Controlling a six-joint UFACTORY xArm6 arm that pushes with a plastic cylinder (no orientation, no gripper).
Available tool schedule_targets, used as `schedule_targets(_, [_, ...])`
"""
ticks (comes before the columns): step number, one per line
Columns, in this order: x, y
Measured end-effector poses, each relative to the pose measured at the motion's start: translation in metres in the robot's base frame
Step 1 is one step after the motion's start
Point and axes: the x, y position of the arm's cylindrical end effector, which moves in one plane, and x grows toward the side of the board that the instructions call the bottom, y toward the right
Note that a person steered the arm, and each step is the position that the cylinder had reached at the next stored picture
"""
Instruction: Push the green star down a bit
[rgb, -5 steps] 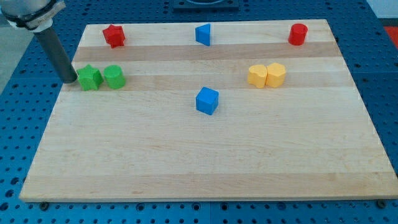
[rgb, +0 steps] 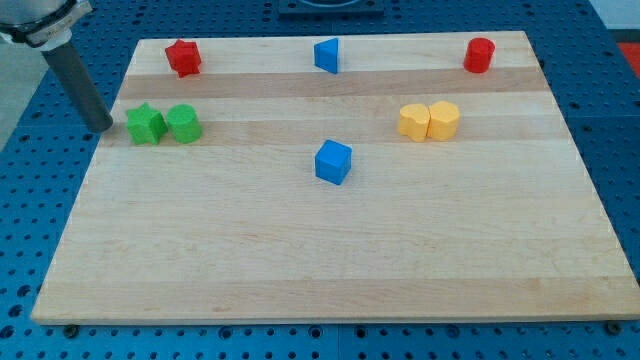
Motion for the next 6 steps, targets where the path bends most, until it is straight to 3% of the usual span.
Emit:
schedule_targets(2, [-0.029, 0.026])
schedule_targets(6, [-0.015, 0.051])
